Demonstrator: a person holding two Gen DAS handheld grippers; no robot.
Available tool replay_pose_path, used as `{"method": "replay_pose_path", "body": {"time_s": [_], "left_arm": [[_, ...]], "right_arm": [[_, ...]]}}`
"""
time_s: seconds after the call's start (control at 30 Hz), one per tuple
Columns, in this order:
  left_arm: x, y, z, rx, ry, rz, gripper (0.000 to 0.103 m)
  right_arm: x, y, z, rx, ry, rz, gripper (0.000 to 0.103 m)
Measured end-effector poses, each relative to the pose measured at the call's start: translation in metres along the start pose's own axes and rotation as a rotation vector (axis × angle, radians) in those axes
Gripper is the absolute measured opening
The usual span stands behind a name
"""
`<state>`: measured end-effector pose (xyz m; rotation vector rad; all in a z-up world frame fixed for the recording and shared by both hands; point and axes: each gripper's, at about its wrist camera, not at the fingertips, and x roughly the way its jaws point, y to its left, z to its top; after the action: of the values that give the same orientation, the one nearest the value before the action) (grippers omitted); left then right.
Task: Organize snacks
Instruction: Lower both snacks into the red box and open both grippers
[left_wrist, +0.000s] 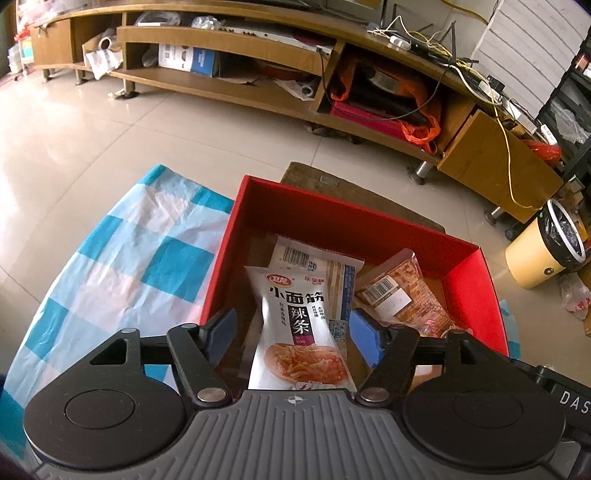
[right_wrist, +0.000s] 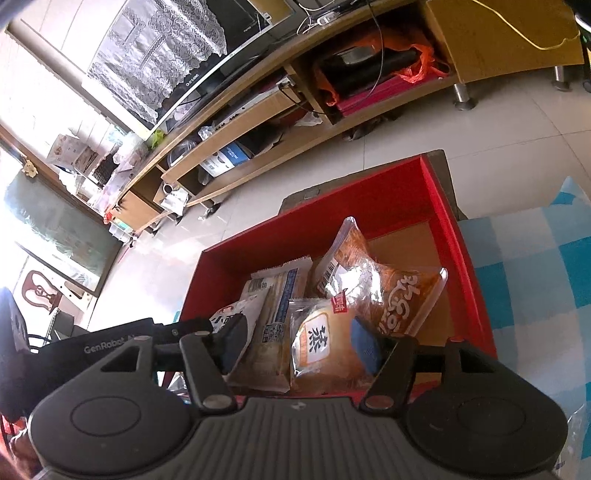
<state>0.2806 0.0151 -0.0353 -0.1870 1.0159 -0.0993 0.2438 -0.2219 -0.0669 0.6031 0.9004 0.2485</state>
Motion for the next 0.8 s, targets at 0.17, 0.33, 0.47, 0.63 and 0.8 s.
{"method": "replay_pose_path", "body": {"time_s": [0.17, 0.33, 0.47, 0.63, 0.8], "left_arm": [[-0.004, -0.001, -0.001, 0.005, -0.009, 0.006, 0.079], [-0.007, -0.003, -0.003, 0.009, -0.017, 0.014, 0.08], [-0.013, -0.004, -0.005, 0.026, -0.032, 0.032, 0.082], [-0.021, -0.004, -0.009, 0.034, -0.042, 0.036, 0.083], [-0.027, -0.005, -0.014, 0.039, -0.045, 0.039, 0.084]], "right_arm": [[-0.004, 0.0, 0.0, 0.004, -0.007, 0.0, 0.061], [-0.004, 0.002, 0.0, -0.005, -0.004, 0.003, 0.063], [-0.008, 0.005, 0.0, -0.011, -0.009, 0.006, 0.063], [-0.013, 0.007, -0.004, -0.019, -0.012, 0.007, 0.064], [-0.017, 0.009, -0.007, -0.027, -0.006, 0.009, 0.065]]}}
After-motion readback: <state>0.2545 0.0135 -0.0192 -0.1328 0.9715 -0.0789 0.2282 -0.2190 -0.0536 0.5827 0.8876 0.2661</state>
